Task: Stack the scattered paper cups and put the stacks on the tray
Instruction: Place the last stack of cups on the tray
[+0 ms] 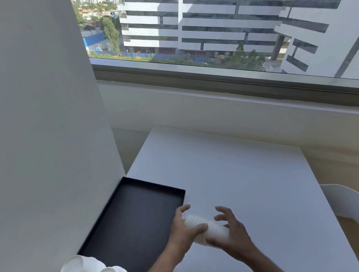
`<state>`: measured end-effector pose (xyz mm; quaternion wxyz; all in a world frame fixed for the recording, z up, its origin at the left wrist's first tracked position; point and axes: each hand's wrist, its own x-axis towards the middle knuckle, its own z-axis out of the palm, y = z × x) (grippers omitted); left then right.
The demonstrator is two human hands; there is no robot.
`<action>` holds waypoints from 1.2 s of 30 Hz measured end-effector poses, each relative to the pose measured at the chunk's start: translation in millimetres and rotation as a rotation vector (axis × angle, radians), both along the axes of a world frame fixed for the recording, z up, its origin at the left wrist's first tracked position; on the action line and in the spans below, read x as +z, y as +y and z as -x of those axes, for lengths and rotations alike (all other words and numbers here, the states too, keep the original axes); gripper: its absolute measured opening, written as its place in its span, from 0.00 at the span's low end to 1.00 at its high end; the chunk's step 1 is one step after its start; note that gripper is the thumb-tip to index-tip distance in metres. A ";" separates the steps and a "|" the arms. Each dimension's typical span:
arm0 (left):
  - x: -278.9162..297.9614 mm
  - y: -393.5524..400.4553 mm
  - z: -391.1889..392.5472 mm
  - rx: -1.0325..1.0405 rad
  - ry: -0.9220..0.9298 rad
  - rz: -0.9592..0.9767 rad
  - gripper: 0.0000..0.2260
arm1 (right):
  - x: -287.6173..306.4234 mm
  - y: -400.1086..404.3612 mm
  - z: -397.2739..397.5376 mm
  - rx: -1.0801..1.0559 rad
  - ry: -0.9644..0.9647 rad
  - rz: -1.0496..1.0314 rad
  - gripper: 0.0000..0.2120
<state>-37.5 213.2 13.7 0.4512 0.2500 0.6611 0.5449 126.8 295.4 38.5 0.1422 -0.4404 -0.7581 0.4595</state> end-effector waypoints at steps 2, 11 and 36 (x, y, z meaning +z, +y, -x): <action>-8.4 -14.5 -1.0 0.121 -0.140 -0.021 0.40 | 0.0 -6.0 -0.3 -0.009 0.048 0.052 0.33; -33.0 -83.1 -14.5 0.559 -0.396 0.063 0.36 | 2.8 -48.5 34.7 0.212 0.132 -0.048 0.24; -58.9 -159.4 -14.8 0.964 -0.386 0.310 0.17 | -19.6 -129.4 105.8 0.813 -0.075 -0.366 0.29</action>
